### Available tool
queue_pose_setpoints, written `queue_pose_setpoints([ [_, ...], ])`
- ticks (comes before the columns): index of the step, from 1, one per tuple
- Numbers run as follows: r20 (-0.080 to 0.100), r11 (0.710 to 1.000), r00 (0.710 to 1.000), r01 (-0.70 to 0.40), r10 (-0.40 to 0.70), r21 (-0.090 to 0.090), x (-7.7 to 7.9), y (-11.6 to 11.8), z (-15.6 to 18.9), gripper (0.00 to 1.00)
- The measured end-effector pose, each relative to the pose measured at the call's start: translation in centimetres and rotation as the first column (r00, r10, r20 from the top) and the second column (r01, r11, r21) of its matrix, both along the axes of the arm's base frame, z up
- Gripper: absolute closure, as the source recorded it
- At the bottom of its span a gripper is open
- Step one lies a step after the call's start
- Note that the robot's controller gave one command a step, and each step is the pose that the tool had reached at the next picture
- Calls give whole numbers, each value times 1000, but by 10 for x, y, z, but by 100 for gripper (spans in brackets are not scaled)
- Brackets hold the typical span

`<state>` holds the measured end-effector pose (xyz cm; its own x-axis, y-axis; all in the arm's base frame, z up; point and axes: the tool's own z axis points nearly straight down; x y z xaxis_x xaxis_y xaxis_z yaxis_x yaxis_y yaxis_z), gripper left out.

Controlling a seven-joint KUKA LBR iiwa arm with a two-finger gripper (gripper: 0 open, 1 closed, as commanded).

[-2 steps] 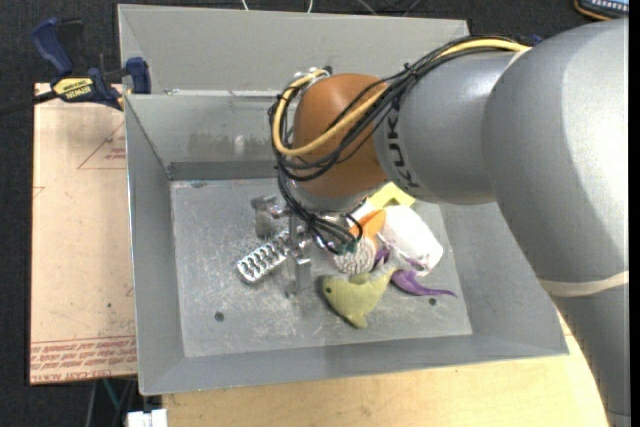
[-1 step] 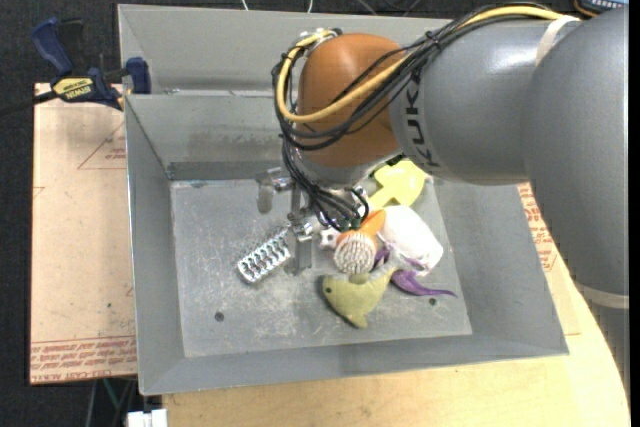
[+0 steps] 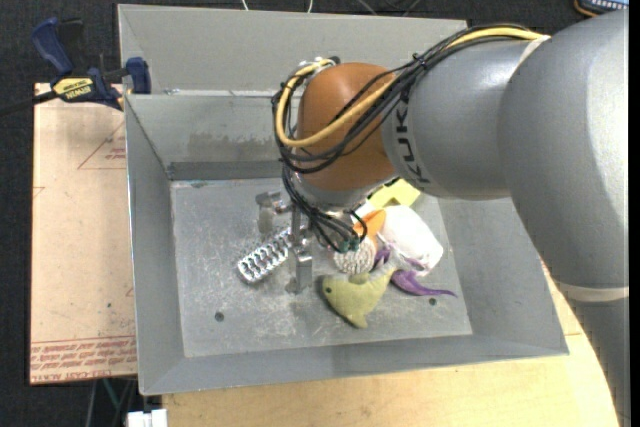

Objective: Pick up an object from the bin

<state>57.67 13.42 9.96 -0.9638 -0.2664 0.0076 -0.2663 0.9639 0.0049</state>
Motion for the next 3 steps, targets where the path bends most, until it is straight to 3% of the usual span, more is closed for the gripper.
queue_pose_setpoints([
  [1, 20, 985, 985, -174, 174, 3, 1, -17, -29, 0],
  [2, 8, 995, 995, -100, 100, 3, -3, -12, -30, 100],
  [3, 8, 995, 995, -100, 100, 4, -3, -12, -30, 100],
])
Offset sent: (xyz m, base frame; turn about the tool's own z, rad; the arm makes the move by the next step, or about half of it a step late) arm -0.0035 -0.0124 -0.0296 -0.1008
